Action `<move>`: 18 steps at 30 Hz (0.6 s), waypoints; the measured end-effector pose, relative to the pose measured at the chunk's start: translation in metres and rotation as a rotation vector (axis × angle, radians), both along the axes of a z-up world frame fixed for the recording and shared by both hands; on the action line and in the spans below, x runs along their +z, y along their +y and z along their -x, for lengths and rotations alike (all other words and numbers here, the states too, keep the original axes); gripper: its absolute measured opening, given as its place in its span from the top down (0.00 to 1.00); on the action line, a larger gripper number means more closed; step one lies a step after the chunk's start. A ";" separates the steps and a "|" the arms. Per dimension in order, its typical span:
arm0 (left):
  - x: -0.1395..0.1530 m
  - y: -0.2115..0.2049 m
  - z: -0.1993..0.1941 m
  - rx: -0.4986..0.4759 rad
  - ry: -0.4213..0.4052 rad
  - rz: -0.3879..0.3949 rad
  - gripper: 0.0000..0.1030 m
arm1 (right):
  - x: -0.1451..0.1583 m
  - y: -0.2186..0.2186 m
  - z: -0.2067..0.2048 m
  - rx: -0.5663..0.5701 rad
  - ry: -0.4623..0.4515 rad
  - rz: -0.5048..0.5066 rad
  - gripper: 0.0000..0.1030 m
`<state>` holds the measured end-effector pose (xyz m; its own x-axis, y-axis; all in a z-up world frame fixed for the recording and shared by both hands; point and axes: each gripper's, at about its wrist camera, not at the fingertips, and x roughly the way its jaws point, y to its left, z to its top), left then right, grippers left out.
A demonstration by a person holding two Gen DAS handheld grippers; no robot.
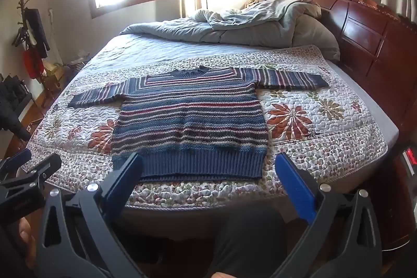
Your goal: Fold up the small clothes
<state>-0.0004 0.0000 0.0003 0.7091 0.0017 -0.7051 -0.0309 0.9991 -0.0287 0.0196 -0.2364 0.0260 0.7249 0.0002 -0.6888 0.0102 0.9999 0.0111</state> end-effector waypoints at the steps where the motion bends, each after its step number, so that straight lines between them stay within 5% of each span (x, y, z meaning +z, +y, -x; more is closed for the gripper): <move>1: 0.000 0.000 0.000 -0.001 0.003 0.001 0.04 | 0.000 0.000 0.000 0.000 -0.001 -0.002 0.02; 18: -0.003 -0.001 -0.001 -0.001 0.014 0.011 0.04 | -0.002 0.000 -0.001 0.001 0.004 -0.006 0.02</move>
